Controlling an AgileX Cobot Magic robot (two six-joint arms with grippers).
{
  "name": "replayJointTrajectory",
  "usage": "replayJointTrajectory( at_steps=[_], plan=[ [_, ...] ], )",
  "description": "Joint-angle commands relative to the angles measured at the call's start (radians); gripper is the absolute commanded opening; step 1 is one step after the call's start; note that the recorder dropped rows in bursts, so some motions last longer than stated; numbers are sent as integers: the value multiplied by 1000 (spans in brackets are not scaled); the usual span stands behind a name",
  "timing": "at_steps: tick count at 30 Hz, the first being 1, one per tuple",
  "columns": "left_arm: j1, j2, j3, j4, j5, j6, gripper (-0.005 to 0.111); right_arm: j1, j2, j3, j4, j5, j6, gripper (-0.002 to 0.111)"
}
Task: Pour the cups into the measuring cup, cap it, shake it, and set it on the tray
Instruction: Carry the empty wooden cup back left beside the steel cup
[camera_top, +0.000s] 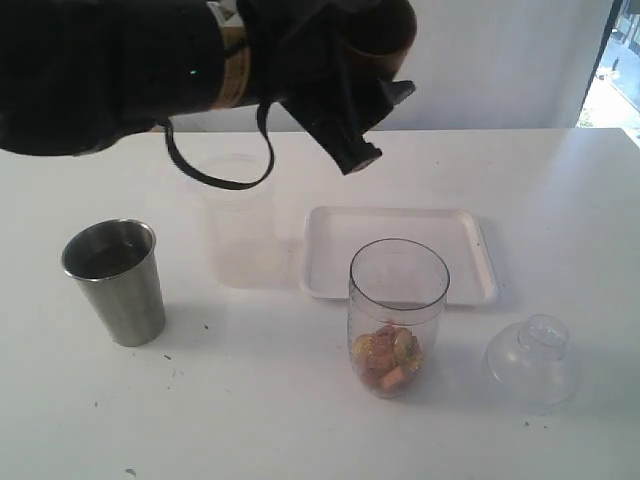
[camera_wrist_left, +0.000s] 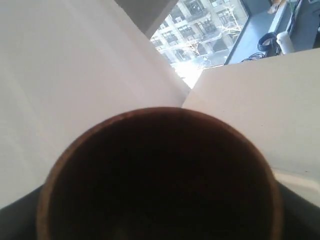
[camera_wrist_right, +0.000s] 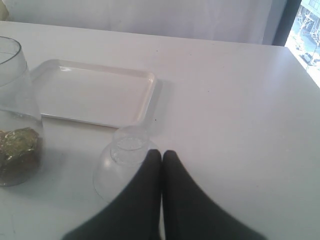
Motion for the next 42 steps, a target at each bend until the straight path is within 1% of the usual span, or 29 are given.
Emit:
replayJointTrajectory(
  at_steps=[1,5,7,9,11,13,16,17,20,22,24,26,28,30,34,35,37,41,42],
  plan=[
    [43,-90,119,-26,-14,-130,0,-2,-6,5,1,-5,-1,0],
    [117,-168,232,-26,-18,-167,0,-2,-6,5,1,-5,-1,0],
    [166,-205,254,-26,-27,-186,0,-2,-6,5,1,-5,-1,0],
    [230,-239,258,-28,-35,-216,0,-2,-6,5,1,-5,-1,0],
    [312,-265,257,-28,-62,-247,0,-2,-6,5,1,-5,-1,0],
    [380,-279,257,-28,-103,-277,0,-2,-6,5,1,-5,-1,0],
    [532,-277,257,-60,-208,-315,0,-2,-6,5,1,-5,-1,0],
    [577,-273,257,-103,-240,-310,0,-2,-6,5,1,-5,-1,0],
    [755,-248,259,-288,-363,-210,0,-2,-6,5,1,-5,-1,0],
    [868,-220,269,-480,-440,-82,0,-2,-6,5,1,-5,-1,0],
    [949,-177,288,-645,-507,26,0,-2,-6,5,1,-5,-1,0],
    [1007,-119,313,-719,-619,93,0,-2,-6,5,1,-5,-1,0],
    [1026,-49,325,-721,-721,220,0,-2,-6,5,1,-5,-1,0],
    [1026,40,320,-725,-741,343,0,-2,-6,5,1,-5,-1,0],
    [1031,212,286,-762,-761,362,0,-2,-6,5,1,-5,-1,0],
    [1031,247,274,-760,-777,362,0,-2,-6,5,1,-5,-1,0],
    [1031,393,228,-753,-849,378,0,-2,-6,5,1,-5,-1,0],
    [1031,484,179,-751,-876,436,0,-2,-6,5,1,-5,-1,0],
    [1031,526,150,-724,-889,436,0,-2,-6,5,1,-5,-1,0]
  ],
)
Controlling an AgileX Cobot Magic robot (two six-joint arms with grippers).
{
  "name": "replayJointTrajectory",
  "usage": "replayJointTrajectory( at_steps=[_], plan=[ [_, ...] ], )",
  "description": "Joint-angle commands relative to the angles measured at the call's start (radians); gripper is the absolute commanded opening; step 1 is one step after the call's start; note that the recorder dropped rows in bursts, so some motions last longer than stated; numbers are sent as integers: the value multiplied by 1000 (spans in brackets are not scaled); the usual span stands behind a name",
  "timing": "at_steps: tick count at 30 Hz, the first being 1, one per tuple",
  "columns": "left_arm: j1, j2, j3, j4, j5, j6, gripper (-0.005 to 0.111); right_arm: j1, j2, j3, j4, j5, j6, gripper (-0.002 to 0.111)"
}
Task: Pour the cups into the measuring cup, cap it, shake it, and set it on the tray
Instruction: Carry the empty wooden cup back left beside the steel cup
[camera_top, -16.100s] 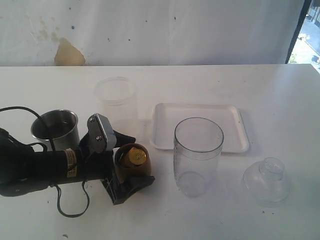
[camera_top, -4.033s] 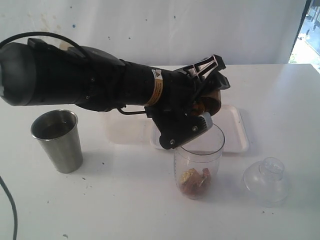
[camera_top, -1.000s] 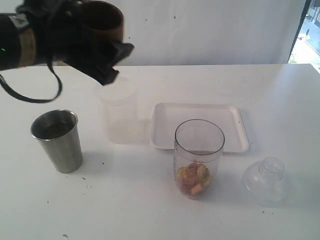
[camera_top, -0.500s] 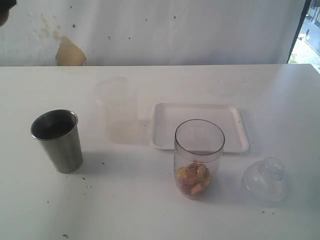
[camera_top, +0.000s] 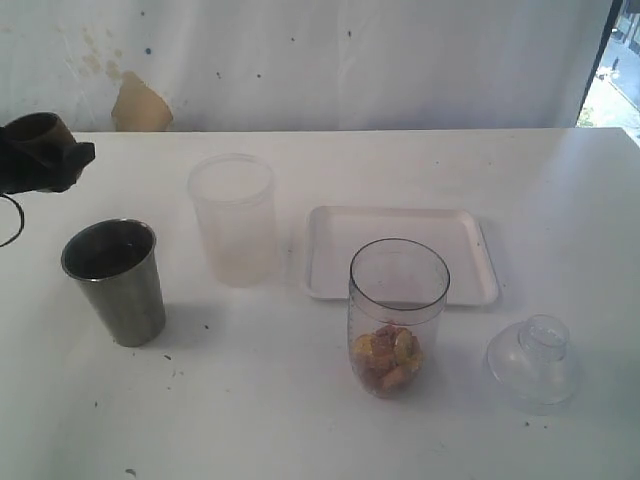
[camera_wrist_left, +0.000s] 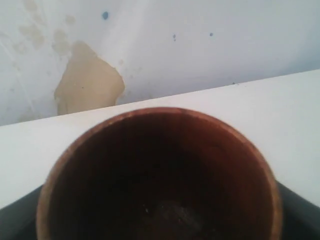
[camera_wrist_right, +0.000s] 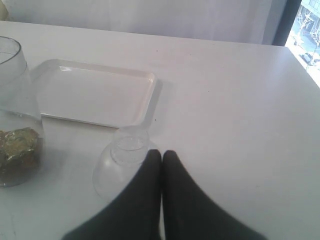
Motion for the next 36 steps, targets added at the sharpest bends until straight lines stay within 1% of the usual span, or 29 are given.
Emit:
replayJointTrajectory(
  at_steps=[1,3,4,5,11,14,18,23,27,31,32,34,36],
  plan=[
    [3,98,-76,37,-66,32,0,-2,-6,5,1,-5,-1,0],
    [3,133,-104,100,-71,20,0,-2,-6,5,1,-5,-1,0],
    [3,161,-121,144,-103,15,0,-2,-6,5,1,-5,-1,0],
    [3,174,-126,150,-110,15,0,-2,-6,5,1,-5,-1,0],
    [3,253,-126,152,-128,22,0,-2,-6,5,1,-5,-1,0],
    [3,257,-126,149,-128,22,0,-2,-6,5,1,-5,-1,0],
    [3,258,-126,202,-133,29,0,-2,-6,5,-1,-5,-1,0],
    [-10,283,-126,222,-158,45,0,-2,-6,5,-1,-5,-1,0],
    [-15,293,-126,220,-179,84,0,-2,-6,5,1,-5,-1,0],
    [-15,293,-126,185,-194,94,0,-2,-6,5,1,-5,-1,0],
    [-15,293,-126,185,-194,94,2,-2,-6,5,1,-5,-1,0],
    [-15,293,-126,187,-182,94,14,-2,-6,5,1,-5,-1,0],
    [-15,293,-126,187,-158,94,33,-2,-6,5,1,-5,-1,0]
  ],
)
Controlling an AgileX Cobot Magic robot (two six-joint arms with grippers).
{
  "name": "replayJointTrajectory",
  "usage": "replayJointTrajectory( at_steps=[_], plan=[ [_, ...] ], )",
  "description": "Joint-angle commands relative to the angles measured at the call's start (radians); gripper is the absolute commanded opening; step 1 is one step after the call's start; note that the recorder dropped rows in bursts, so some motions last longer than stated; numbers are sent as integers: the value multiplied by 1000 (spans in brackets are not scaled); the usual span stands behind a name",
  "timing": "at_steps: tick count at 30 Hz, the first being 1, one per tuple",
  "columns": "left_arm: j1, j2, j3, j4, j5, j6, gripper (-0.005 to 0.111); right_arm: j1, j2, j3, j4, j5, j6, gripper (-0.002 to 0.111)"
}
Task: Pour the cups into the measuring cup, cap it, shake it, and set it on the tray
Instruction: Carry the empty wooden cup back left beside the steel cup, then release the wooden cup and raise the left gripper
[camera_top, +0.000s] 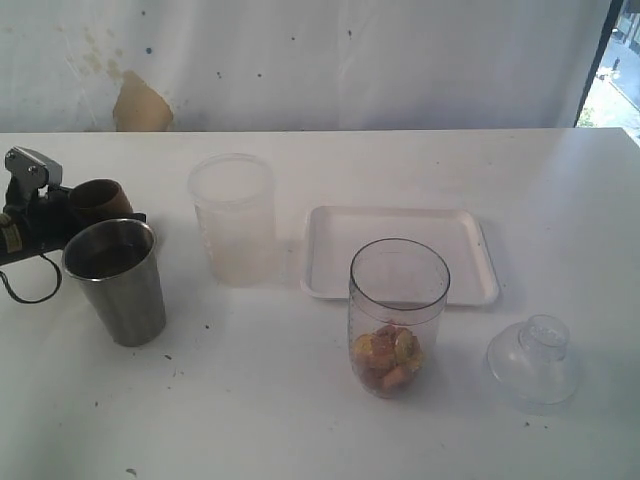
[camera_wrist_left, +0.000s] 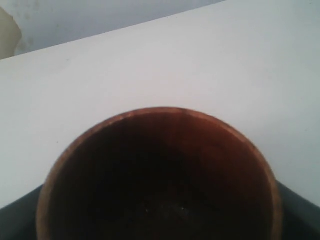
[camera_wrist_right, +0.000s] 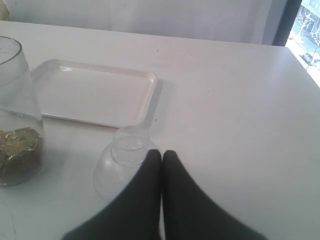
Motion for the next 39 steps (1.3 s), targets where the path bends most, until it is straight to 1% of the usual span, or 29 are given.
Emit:
replayJointTrajectory(
  at_steps=[1,2,3,4,5,11,15,20,25,29,34,36,39],
  plan=[
    [-2,-5,-7,-19,19,3,46,-2,-6,5,1,-5,-1,0],
    [-2,-5,-7,-19,25,0,60,-2,-6,5,1,-5,-1,0],
    [-2,-5,-7,-19,28,-9,84,-2,-6,5,1,-5,-1,0],
    [-2,-5,-7,-28,28,-23,103,-2,-6,5,1,-5,-1,0],
    [-2,-5,-7,-37,28,-28,105,-2,-6,5,1,-5,-1,0],
    [11,-13,-7,-30,30,-51,105,-2,-6,5,1,-5,-1,0],
    [11,-61,-7,-16,30,-105,105,-2,-6,5,1,-5,-1,0],
    [11,-106,-7,-5,24,-121,105,-2,-6,5,-1,-5,-1,0],
    [26,-141,-7,-6,17,-146,105,-2,-6,5,-1,-5,-1,0],
    [28,-181,-7,-9,-36,-182,105,-2,-6,5,-1,-5,-1,0],
    [28,-259,-7,-4,-168,-185,105,-2,-6,5,1,-5,-1,0],
    [28,-298,-7,38,-186,-204,105,-2,-6,5,1,-5,-1,0],
    [42,-360,-7,164,-192,-261,105,-2,-6,5,1,-5,-1,0]
  ],
)
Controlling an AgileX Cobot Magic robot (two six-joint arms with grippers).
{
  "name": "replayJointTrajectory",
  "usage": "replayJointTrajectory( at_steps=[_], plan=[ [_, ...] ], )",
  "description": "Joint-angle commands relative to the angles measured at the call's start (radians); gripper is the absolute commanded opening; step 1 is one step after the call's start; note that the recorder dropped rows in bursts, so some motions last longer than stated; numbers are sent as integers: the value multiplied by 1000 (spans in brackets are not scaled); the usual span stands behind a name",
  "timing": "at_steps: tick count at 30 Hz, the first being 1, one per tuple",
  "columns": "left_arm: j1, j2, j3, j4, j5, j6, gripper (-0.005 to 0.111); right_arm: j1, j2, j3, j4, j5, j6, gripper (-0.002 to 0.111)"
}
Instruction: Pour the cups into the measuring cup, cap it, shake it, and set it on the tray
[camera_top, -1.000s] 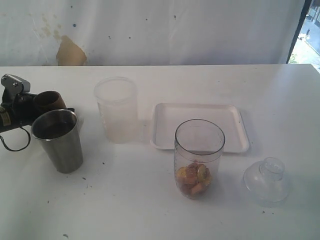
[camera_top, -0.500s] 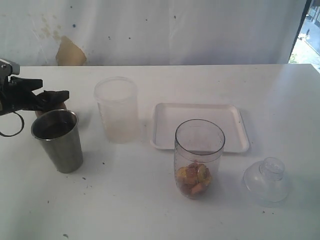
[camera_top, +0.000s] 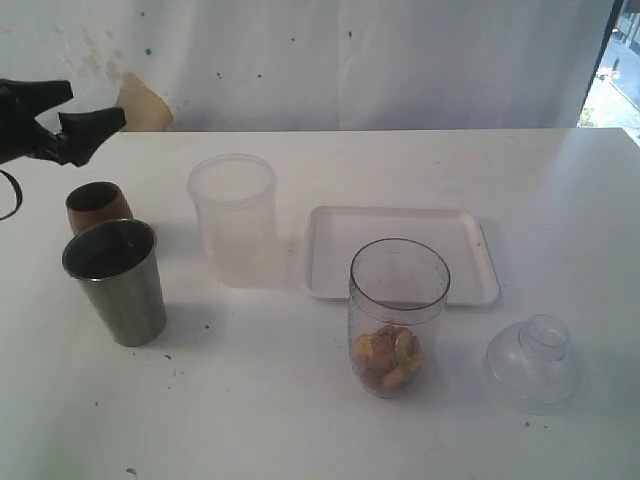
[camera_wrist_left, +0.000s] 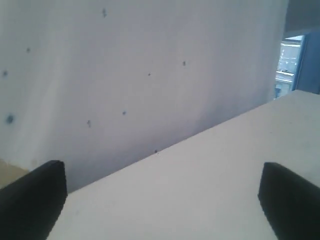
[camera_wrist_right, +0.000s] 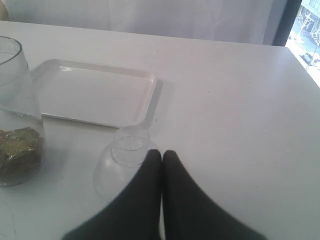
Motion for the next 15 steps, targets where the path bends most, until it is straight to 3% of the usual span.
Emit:
replayJointTrajectory(
  at_steps=[1,4,9,15],
  plan=[
    [22,-96,-7,174,-50,-94,105,-2,-6,5,1,-5,-1,0],
    [69,-143,-7,316,-122,-211,105,-2,-6,5,1,-5,-1,0],
    [145,-210,34,639,-122,-351,105,-2,-6,5,1,-5,-1,0],
    [180,-283,189,641,-122,-291,105,-2,-6,5,1,-5,-1,0]
  ],
)
